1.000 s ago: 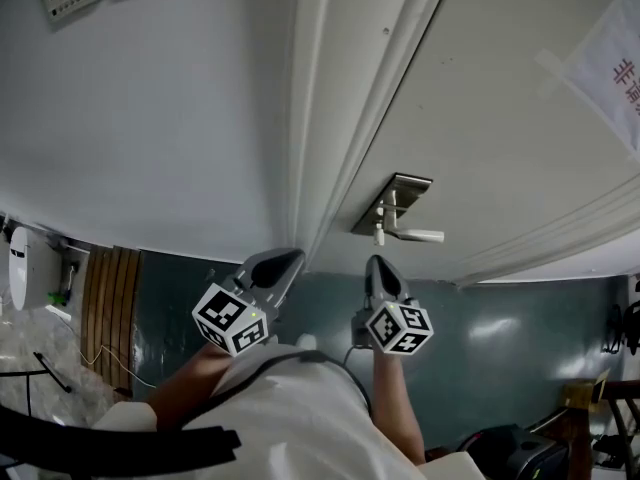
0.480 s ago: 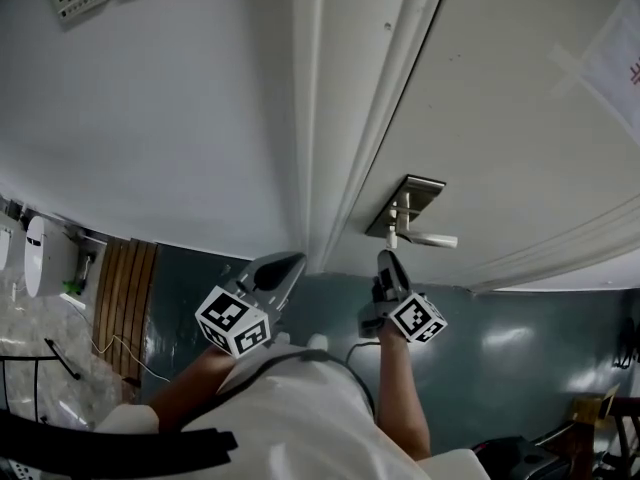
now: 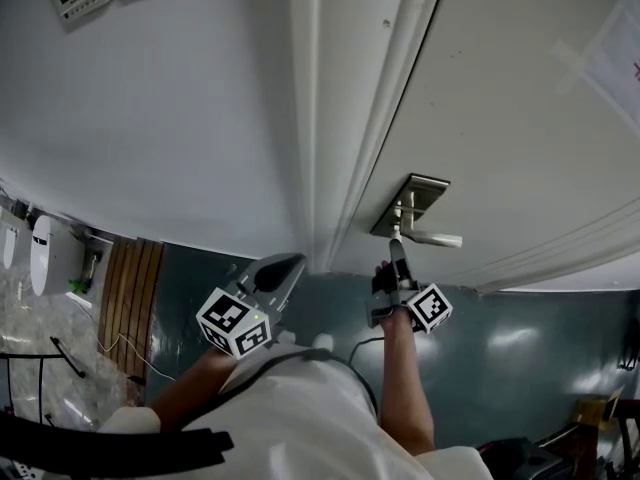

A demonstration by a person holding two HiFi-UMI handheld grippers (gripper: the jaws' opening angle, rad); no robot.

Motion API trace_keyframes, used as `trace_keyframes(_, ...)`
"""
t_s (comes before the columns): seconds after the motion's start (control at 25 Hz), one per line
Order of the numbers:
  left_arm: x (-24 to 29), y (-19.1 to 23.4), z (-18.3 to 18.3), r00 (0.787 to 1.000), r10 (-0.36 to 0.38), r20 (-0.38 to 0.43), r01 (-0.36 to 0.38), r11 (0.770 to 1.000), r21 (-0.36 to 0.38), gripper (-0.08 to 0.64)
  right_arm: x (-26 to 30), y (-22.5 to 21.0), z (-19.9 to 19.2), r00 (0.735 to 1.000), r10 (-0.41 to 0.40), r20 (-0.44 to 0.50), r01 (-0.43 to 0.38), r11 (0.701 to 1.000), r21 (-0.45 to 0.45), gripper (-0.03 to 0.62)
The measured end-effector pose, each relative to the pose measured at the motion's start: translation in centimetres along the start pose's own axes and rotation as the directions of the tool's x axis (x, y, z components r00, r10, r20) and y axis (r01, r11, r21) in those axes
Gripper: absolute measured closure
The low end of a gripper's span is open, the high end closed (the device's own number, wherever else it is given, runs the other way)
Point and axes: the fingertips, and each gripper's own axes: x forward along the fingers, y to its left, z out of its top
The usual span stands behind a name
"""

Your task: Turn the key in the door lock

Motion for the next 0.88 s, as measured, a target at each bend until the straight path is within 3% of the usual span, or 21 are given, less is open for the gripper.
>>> trace_keyframes(0.88, -0.71, 0.2, -0.18, 1.0, 0.018, -0.001, -0.018, 1.0, 0.01, 0.557, 0.68, -0.87, 0.68, 0.999, -0.045, 0.011, 0.045, 0.999, 0.007, 0.458)
